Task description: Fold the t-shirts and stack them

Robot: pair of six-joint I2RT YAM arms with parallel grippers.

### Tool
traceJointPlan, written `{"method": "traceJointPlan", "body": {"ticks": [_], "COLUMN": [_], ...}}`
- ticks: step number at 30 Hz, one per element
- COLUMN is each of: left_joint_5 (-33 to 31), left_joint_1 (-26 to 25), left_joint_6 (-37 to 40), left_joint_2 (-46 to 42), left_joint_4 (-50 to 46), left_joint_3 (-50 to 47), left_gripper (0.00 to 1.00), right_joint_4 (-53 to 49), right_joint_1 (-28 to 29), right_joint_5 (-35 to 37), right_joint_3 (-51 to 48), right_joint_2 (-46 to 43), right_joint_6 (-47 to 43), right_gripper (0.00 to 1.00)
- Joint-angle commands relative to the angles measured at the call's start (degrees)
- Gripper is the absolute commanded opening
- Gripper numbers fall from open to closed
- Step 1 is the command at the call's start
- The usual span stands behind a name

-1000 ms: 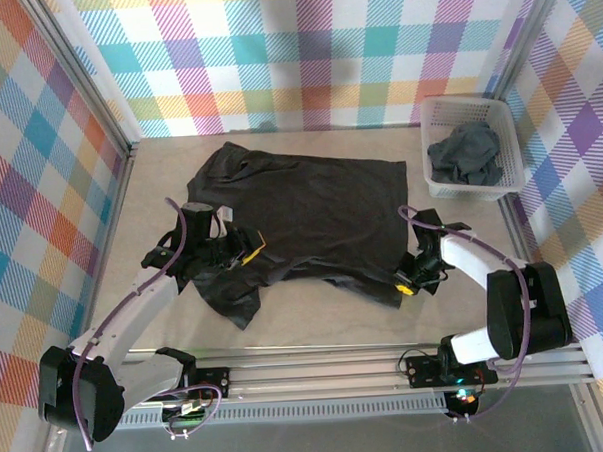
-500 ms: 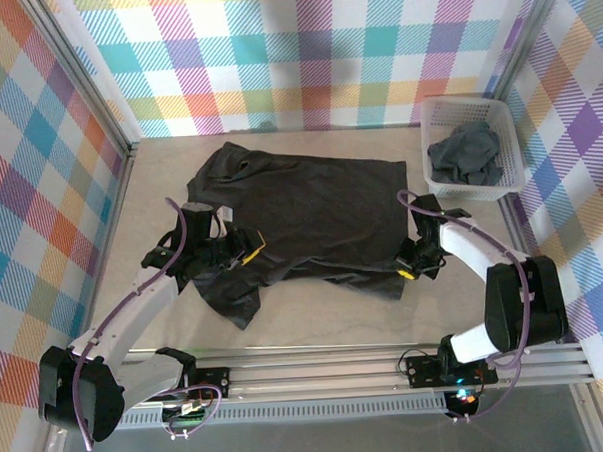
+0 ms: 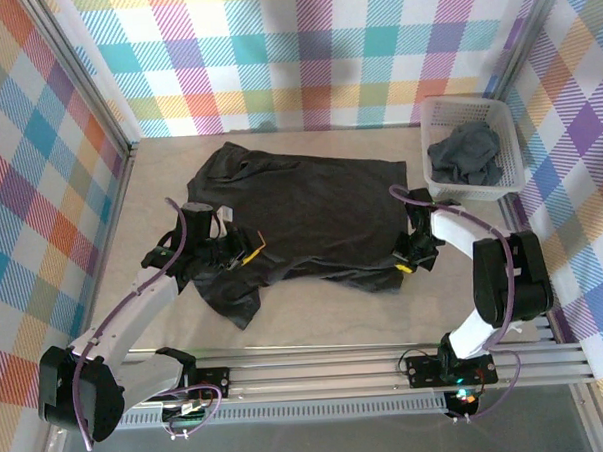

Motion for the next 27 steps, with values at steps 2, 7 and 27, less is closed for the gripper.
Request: {"method": "traceJointPlan", "body": {"ticks": [2, 7, 27], "left_joint_5": [-0.76, -0.93, -3.16], "left_joint_1": [-0.71, -0.71, -0.71], "left_joint_6": [1.75, 1.66, 3.08], "left_joint_2": [-0.29, 0.46, -2.24], "left_joint_4": [-2.18, -1.49, -6.23], "left_joint_3": [1.66, 1.53, 2.91], "left_gripper": [0.33, 0.33, 0.33], "right_joint_4": [-0.73, -2.41, -11.37], "right_joint_1": [0.21, -0.25, -0.9], "right_joint_5": [-2.54, -2.36, -2.76], "right_joint_3": [-3.35, -3.96, -5.68], "right_joint_2": [-2.53, -3.79, -18.17], "right_joint_6": [1.14, 1.47, 16.22], "right_gripper": [0.08, 0.21, 0.41]}}
